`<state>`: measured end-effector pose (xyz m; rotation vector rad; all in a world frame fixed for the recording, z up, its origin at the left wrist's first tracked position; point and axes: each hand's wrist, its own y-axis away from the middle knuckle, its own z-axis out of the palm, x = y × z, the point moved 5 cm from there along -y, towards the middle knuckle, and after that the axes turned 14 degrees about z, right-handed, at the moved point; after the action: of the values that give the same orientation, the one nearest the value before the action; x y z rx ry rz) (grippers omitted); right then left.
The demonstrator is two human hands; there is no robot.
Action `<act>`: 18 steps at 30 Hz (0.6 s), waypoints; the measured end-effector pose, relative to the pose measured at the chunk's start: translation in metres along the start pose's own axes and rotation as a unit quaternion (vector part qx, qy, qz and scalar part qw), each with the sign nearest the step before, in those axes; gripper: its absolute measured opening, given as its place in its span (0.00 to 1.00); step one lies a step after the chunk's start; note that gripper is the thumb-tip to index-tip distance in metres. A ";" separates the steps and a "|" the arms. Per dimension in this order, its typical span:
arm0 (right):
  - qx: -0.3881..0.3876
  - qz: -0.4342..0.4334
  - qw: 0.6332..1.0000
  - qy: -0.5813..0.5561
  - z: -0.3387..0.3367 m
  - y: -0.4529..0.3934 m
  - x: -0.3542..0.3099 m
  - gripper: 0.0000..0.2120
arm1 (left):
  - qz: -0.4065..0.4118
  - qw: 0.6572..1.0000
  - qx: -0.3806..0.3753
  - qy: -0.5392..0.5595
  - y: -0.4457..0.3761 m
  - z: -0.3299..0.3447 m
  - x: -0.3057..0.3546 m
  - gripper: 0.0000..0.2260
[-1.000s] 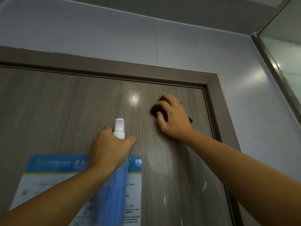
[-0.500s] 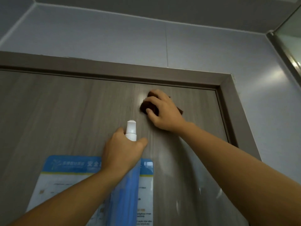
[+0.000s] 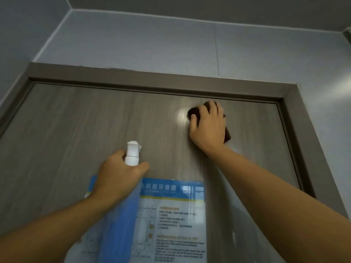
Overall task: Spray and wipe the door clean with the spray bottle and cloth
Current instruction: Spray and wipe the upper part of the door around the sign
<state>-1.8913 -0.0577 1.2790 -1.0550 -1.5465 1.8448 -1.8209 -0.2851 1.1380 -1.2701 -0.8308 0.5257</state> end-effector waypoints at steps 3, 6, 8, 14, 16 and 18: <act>-0.071 -0.138 0.988 -0.010 0.004 0.029 -0.005 0.20 | 0.000 1.000 -0.004 0.023 0.001 -0.004 -0.006 0.09; -0.157 -0.263 0.952 -0.009 0.000 0.066 0.011 0.21 | -0.011 0.999 -0.007 0.051 0.002 -0.009 -0.010 0.09; -0.173 -0.301 0.938 0.007 -0.006 0.084 0.029 0.21 | -0.023 0.996 -0.013 0.082 0.003 -0.015 -0.014 0.12; -0.047 -0.048 0.997 -0.022 -0.024 0.063 0.049 0.19 | -0.044 0.975 -0.055 0.209 0.000 -0.031 -0.026 0.19; -0.012 0.071 0.997 -0.015 -0.016 0.056 0.035 0.19 | -0.051 0.968 -0.065 0.237 -0.001 -0.031 -0.032 0.18; 0.007 0.108 0.994 0.008 -0.005 0.054 0.015 0.19 | -0.055 0.964 -0.071 0.249 -0.003 -0.030 -0.037 0.17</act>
<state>-1.8900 -0.0553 1.2226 -1.2704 -1.4559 1.9818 -1.8201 -0.3325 1.1292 -1.3977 -0.5138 0.0445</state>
